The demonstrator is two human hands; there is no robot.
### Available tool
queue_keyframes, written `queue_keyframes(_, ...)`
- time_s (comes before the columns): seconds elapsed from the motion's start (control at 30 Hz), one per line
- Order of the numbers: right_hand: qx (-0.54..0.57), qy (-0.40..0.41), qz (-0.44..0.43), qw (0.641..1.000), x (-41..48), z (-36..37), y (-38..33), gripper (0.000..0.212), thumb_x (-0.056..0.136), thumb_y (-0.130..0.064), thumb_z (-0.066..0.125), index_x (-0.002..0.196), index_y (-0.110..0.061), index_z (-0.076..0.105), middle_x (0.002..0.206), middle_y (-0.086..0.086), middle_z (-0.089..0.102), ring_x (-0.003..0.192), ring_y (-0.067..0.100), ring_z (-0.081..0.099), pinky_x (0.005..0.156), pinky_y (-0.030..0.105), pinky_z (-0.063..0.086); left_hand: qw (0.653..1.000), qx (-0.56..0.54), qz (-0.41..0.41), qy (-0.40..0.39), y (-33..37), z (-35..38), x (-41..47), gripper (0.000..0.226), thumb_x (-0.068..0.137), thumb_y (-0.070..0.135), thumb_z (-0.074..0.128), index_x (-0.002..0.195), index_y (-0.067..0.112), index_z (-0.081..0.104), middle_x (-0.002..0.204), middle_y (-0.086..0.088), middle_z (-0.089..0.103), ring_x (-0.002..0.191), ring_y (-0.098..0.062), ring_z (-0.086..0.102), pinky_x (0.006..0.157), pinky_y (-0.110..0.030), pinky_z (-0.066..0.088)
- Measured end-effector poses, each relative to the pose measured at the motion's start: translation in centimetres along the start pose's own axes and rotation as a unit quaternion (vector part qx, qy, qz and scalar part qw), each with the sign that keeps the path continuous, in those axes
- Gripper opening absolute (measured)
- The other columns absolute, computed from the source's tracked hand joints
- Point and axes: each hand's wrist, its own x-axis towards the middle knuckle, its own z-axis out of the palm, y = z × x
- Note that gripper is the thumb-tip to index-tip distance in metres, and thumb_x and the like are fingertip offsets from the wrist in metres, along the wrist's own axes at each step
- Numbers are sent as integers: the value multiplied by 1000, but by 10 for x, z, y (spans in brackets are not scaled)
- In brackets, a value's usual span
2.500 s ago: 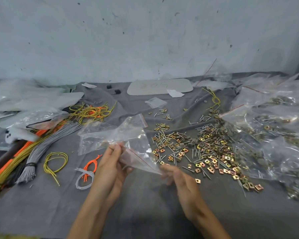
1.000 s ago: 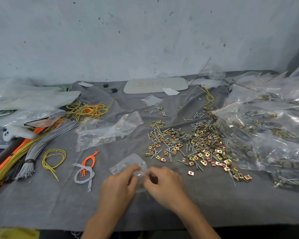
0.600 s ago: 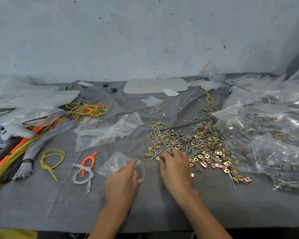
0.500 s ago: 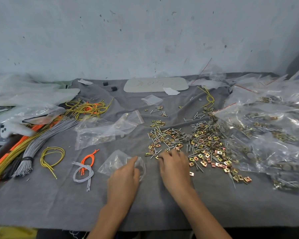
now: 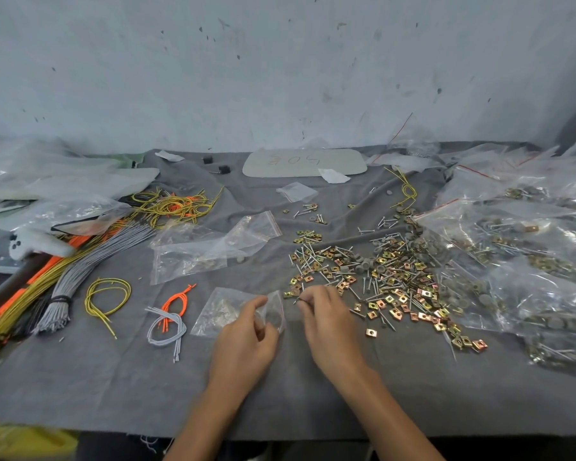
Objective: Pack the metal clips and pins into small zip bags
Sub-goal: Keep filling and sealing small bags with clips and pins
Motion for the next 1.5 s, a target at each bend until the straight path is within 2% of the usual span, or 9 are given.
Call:
queue_keyframes(0.17, 31, -55, -50, 997, -6, 16, -16, 8, 97, -18, 60, 103, -19, 65, 106, -4, 54, 87, 16, 58, 73, 24, 41, 999, -41, 7, -2, 1, -1, -1, 48, 81, 36, 51, 128, 32, 59, 73, 20, 62, 69, -3, 60, 65, -29, 45)
queue_keyframes(0.3, 112, 0, -14, 994, -5, 13, -11, 21, 91, -5, 65, 106, -18, 71, 103, -10, 62, 89, 5, 61, 78, 10, 41, 999, -51, 11, 1, 1, -1, -1, 46, 82, 35, 50, 127, 32, 60, 74, 14, 62, 71, -6, 60, 69, -32, 49)
queue_keyframes(0.5, 185, -22, -31, 982, -9, 15, -10, 29, 90, -2, 64, 111, -22, 69, 103, -15, 71, 94, -1, 66, 83, 19, 52, 999, -50, 18, 1, -1, 1, -1, 48, 80, 35, 48, 126, 35, 60, 70, 13, 61, 67, -7, 59, 69, -38, 51)
queue_keyframes(0.63, 244, -39, 1, 969, -5, 15, -8, 32, 91, -5, 65, 115, -27, 67, 105, -22, 70, 98, -6, 65, 82, 10, 48, 998, -54, 6, 19, -4, 3, -1, 47, 79, 34, 50, 124, 34, 61, 69, 11, 61, 66, -8, 59, 68, -40, 52)
queue_keyframes(0.73, 148, 13, 40, 988, 7, 11, 2, 27, 94, -7, 59, 112, -26, 67, 108, -16, 65, 103, 3, 58, 87, 22, 48, 998, -37, 9, 40, -5, 4, 0, 47, 79, 33, 49, 124, 34, 62, 74, 16, 60, 67, -6, 58, 66, -35, 49)
queue_keyframes(0.9, -121, -104, -13, 987, 40, 15, 6, 28, 102, -33, 49, 127, -30, 62, 130, -6, 52, 115, 22, 41, 102, 36, 37, 998, -44, 9, 32, -6, 4, 1, 47, 79, 32, 50, 125, 33, 62, 73, 16, 59, 67, -7, 58, 66, -34, 48)
queue_keyframes(1.17, -181, -103, -17, 978, 45, 15, 10, 21, 105, -33, 43, 114, -21, 58, 121, 0, 57, 110, 23, 48, 95, 36, 37, 998, -51, 10, 34, -7, 3, 1, 47, 79, 32, 50, 124, 31, 62, 71, 18, 57, 66, -5, 56, 65, -30, 45)
queue_keyframes(1.4, 18, 3, 37, 999, 44, -9, 16, 17, 103, -22, 51, 101, -20, 68, 87, -7, 66, 85, 16, 57, 76, 33, 44, 998, -55, 12, 42, -7, 3, 2, 46, 79, 30, 51, 123, 29, 64, 69, 17, 57, 65, -5, 56, 63, -27, 42)
queue_keyframes(1.5, 244, 17, 154, 957, 40, -7, 13, 16, 98, -21, 59, 104, -28, 72, 79, -13, 66, 74, 5, 61, 69, 26, 50, 998, -52, 9, 42, -7, 4, 2, 45, 79, 31, 50, 122, 30, 64, 70, 18, 58, 66, -5, 56, 64, -29, 43)
